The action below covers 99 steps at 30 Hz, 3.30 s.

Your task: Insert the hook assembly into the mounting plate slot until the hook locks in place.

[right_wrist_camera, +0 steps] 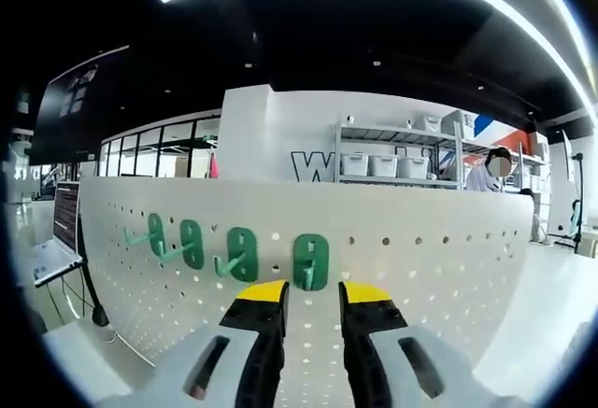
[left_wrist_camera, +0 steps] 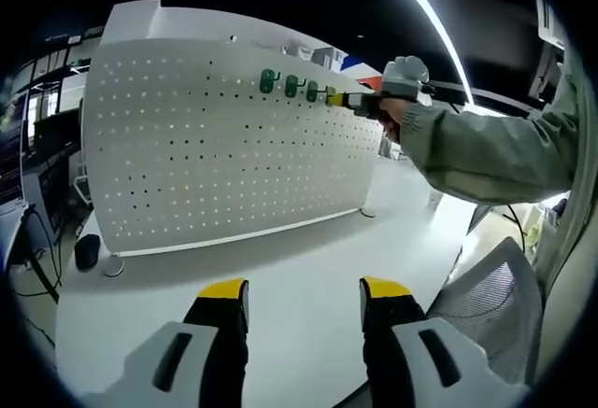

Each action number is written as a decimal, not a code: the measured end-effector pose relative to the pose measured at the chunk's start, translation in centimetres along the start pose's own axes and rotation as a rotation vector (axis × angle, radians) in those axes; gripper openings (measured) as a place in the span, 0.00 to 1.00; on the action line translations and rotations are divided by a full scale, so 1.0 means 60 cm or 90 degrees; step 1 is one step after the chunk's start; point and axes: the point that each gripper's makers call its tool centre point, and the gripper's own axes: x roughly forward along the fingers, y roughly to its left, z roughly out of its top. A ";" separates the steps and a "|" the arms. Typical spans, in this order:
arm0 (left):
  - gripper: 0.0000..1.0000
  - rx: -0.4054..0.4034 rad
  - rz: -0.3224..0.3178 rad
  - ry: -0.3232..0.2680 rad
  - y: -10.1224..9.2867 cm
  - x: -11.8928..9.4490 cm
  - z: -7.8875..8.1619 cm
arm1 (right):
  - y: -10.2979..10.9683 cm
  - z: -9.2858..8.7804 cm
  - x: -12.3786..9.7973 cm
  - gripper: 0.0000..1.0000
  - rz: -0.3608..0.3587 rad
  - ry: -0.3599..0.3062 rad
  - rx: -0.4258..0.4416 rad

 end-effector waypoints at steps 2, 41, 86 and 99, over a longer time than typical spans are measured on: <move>0.50 0.002 -0.001 0.000 -0.002 -0.002 0.001 | 0.001 -0.001 -0.005 0.21 0.001 0.001 0.000; 0.51 0.023 -0.015 0.003 -0.056 -0.027 -0.002 | 0.023 -0.121 -0.134 0.35 0.060 0.116 0.016; 0.50 0.064 -0.004 -0.008 -0.107 -0.028 -0.017 | 0.155 -0.224 -0.461 0.47 0.249 0.217 0.075; 0.50 0.078 0.031 -0.031 -0.104 -0.041 -0.015 | 0.171 -0.203 -0.488 0.47 0.278 0.164 0.074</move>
